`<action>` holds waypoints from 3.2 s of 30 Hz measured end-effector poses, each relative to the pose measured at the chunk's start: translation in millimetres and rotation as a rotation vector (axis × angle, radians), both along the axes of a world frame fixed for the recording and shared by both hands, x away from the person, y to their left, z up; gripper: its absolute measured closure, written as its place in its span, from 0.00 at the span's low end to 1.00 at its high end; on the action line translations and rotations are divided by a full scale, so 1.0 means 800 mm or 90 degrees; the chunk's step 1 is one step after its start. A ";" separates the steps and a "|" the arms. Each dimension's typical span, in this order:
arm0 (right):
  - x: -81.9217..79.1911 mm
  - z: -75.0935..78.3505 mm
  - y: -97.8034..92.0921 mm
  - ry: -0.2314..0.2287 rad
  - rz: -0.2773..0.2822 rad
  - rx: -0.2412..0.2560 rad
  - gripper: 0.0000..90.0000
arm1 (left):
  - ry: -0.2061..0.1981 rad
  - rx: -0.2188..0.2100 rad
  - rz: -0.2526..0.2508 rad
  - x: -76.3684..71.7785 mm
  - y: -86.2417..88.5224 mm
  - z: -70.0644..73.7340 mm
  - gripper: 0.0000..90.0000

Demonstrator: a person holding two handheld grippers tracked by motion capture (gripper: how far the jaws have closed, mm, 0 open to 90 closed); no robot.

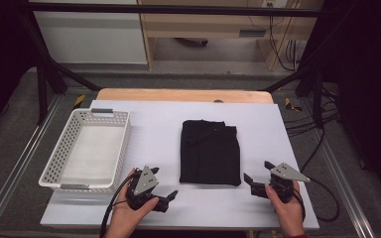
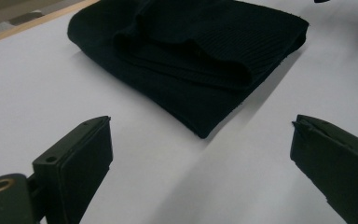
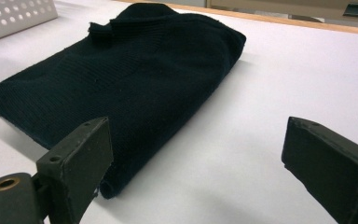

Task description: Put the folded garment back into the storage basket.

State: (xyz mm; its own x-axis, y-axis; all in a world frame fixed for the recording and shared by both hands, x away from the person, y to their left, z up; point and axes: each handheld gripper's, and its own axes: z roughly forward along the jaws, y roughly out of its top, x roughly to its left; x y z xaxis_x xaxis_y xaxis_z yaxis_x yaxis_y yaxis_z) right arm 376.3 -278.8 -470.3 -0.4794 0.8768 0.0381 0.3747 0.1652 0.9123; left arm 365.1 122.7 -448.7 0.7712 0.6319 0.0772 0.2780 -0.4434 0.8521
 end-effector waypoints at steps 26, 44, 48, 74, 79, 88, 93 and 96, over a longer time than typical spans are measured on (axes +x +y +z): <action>-0.001 0.001 -0.002 0.000 -0.006 0.003 0.09 | 0.034 0.063 -0.023 0.036 -0.045 -0.017 0.06; 0.000 0.001 -0.003 0.015 -0.022 0.007 0.08 | 0.058 0.105 -0.009 0.053 -0.064 -0.029 0.20; 0.001 0.002 -0.003 0.017 -0.029 0.012 0.08 | 0.059 0.106 0.000 0.055 -0.066 -0.031 0.23; 0.001 0.002 -0.001 0.029 -0.030 0.007 0.09 | 0.101 0.091 -0.023 0.057 -0.064 -0.040 0.63; -0.002 0.001 0.007 0.038 -0.014 0.001 0.09 | 0.091 0.093 -0.029 0.057 -0.061 -0.039 0.84; -0.019 -0.001 0.032 0.064 0.037 -0.021 0.08 | 0.091 0.065 -0.024 0.043 -0.051 -0.037 0.91; -0.029 -0.005 0.051 0.081 0.063 -0.039 0.08 | 0.094 0.055 -0.026 0.031 -0.041 -0.034 0.92; -0.036 -0.004 0.059 0.086 0.074 -0.042 0.08 | 0.084 0.073 -0.025 0.024 -0.037 -0.028 0.92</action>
